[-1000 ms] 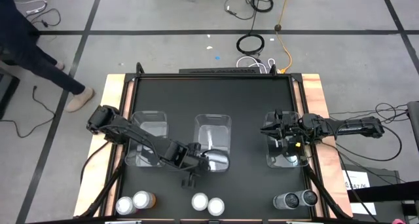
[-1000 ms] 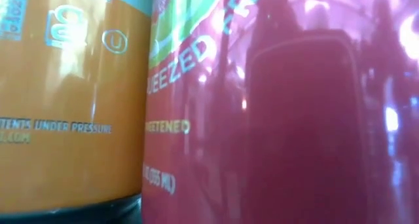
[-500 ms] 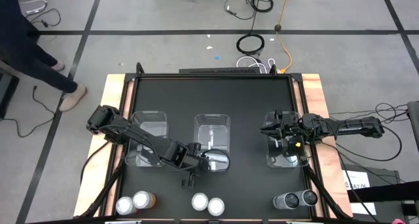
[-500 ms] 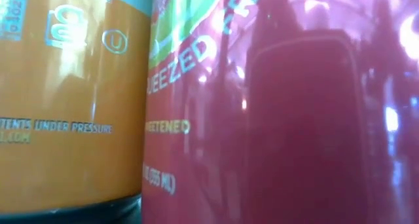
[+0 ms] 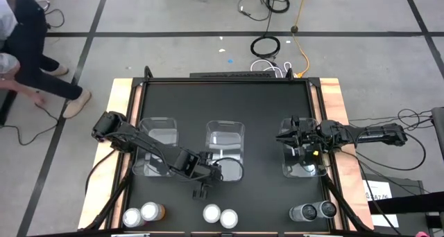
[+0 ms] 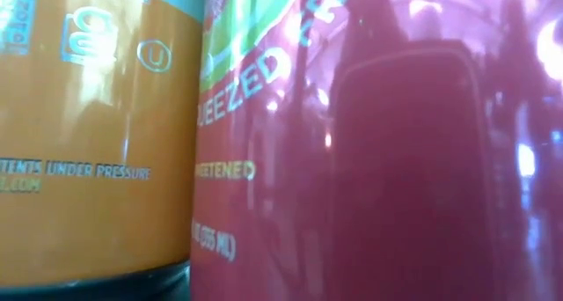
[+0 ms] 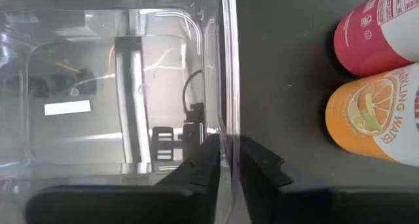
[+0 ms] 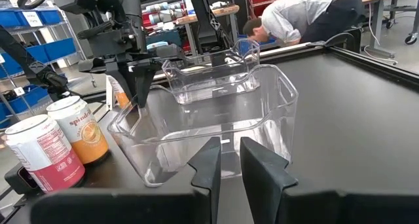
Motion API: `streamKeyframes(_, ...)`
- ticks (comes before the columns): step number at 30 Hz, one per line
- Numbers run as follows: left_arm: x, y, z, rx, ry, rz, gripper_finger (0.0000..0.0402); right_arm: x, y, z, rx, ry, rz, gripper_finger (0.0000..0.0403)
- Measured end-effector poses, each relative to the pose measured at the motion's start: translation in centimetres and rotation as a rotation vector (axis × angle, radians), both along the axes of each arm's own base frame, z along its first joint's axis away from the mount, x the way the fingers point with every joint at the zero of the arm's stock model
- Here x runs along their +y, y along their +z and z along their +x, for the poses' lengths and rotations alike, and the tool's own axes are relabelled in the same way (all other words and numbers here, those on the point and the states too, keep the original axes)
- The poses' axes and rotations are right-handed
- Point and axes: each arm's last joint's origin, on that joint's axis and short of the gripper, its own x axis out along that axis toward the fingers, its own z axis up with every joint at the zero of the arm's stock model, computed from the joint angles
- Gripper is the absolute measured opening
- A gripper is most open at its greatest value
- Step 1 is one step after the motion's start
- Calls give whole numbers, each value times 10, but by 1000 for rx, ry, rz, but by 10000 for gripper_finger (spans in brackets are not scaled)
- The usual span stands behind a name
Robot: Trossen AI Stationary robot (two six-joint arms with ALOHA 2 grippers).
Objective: Sort soda cans
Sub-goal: Move the top transparent bin to the center, then move the left transparent bin to the center of the table
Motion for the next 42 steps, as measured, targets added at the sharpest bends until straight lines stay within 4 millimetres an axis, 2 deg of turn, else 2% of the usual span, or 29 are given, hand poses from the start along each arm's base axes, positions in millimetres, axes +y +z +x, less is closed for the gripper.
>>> streamKeyframes(7, 1, 6, 2, -5, 9, -5, 107, 0, 0, 0, 0, 0, 0, 50)
streamKeyframes(12, 3, 34, 1, -72, 11, -24, 109, 0, 0, 0, 0, 0, 0, 50)
streamKeyframes(17, 9, 69, -9, -137, 30, -33, 109, 0, 0, 0, 0, 0, 0, 50)
streamKeyframes(21, 16, 83, -22, -146, 59, 18, 109, 0, 0, 0, -2, 0, 0, 50)
streamKeyframes(31, 31, 75, -56, 157, 188, 173, 109, 0, 0, 0, -3, -1, 0, 50)
streamKeyframes(36, 29, 75, -72, 180, 182, 244, 109, 0, 0, 0, -3, -1, 0, 50)
streamKeyframes(42, 46, 64, -112, 181, 319, 261, 109, 0, 0, 0, -2, 0, 0, 50)
